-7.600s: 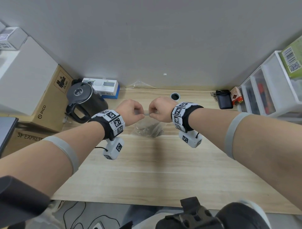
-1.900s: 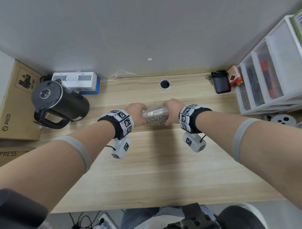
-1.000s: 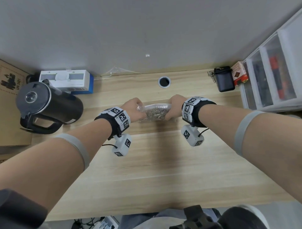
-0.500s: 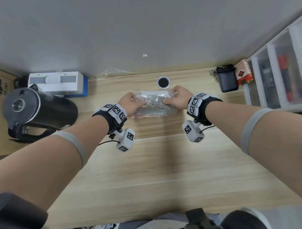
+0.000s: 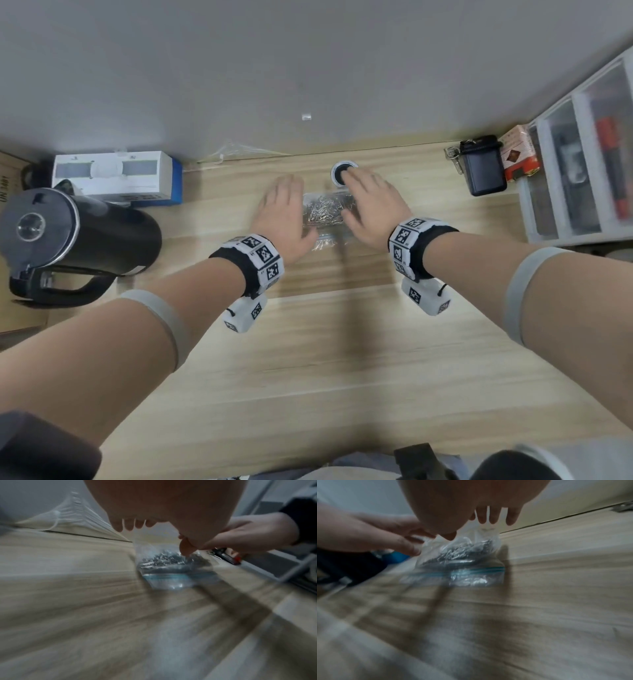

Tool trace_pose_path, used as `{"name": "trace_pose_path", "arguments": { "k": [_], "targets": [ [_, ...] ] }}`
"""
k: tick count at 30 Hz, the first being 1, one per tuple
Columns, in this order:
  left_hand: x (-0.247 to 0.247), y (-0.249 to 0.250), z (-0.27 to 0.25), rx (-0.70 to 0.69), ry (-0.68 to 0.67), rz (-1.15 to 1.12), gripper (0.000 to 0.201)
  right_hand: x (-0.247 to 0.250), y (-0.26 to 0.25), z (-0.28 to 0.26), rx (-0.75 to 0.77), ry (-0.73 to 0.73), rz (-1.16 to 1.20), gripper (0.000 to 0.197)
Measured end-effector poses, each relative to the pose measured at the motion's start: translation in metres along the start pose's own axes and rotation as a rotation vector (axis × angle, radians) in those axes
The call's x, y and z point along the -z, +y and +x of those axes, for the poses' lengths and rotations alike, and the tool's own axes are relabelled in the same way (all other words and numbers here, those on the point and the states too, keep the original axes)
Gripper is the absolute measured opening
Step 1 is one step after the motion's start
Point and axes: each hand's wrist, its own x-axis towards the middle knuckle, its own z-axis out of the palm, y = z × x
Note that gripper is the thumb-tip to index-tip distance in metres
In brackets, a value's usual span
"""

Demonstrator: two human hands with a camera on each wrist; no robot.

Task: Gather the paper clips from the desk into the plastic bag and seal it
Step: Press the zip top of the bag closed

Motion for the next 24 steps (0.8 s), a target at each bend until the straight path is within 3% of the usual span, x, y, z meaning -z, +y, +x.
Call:
{"name": "trace_pose_path", "arguments": {
  "k": [2,5,24],
  "targets": [
    [-0.011,0.004,-0.003,-0.081,-0.061,0.067,0.094,-0.011,-0.003,-0.005,0.049,-0.112,-0.067,0.075],
    [-0.029,0.001,-0.009,-0.093,-0.117,0.154,0.093,-0.028,-0.002,-0.010,0.065,-0.170,-0.131,0.077],
    [-0.046,-0.003,-0.005,-0.078,-0.148,0.234,0.098,-0.046,0.002,-0.003,0.063,-0.167,-0.196,0.078]
  ]
}}
